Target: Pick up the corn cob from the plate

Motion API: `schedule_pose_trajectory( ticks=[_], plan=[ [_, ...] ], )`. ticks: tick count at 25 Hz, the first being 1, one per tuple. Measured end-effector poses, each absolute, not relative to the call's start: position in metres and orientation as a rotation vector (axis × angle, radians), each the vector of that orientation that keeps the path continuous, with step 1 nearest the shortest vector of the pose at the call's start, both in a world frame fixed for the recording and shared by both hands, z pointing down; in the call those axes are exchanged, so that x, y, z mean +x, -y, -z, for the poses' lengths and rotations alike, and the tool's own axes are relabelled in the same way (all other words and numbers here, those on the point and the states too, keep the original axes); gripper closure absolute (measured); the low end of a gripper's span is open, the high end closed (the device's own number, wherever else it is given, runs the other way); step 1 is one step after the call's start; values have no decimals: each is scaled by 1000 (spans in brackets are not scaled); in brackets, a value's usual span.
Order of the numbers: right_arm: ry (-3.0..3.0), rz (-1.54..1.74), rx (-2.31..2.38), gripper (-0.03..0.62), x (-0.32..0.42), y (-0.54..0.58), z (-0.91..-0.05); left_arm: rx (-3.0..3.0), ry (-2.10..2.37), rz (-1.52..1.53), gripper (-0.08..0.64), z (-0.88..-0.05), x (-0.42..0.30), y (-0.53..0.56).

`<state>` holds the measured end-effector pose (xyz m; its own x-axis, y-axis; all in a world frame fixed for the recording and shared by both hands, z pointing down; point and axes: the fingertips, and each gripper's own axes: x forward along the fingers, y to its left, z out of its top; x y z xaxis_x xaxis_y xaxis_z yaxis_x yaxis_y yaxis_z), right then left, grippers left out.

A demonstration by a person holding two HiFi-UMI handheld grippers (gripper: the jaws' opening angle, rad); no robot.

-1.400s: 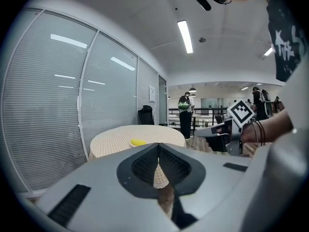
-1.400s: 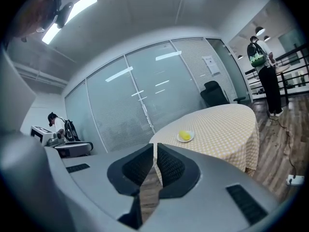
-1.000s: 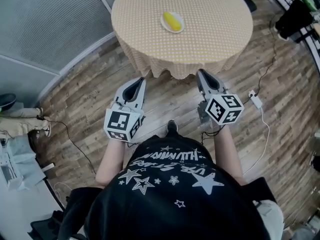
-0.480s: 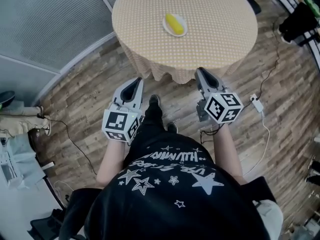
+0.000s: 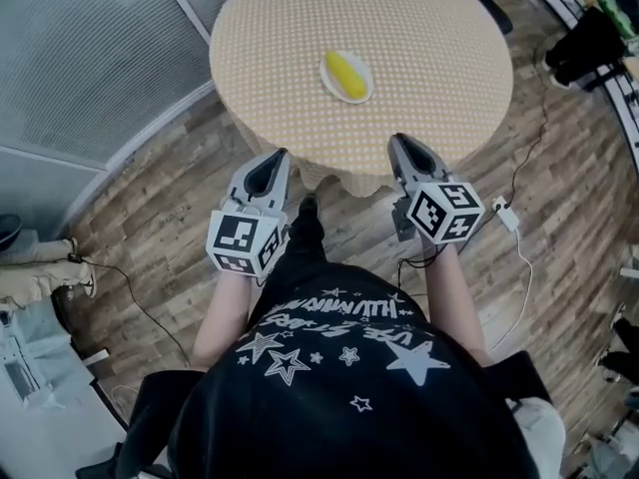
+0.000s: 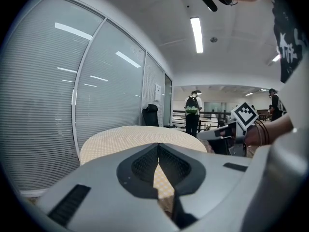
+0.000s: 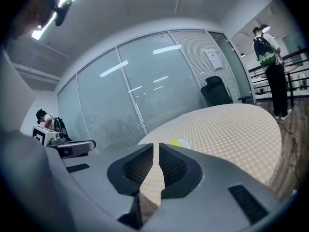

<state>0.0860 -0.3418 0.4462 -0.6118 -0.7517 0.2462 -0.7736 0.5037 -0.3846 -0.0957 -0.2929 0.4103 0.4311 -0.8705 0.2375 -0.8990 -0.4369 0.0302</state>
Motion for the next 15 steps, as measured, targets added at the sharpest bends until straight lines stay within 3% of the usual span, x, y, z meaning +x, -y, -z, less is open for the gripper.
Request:
schedule_pose_trajectory(
  ticks=[15],
  plan=[
    [2481,-755,1327,552,25,448,-477,2527,1453,-303,551,-427,-146,412]
  ],
)
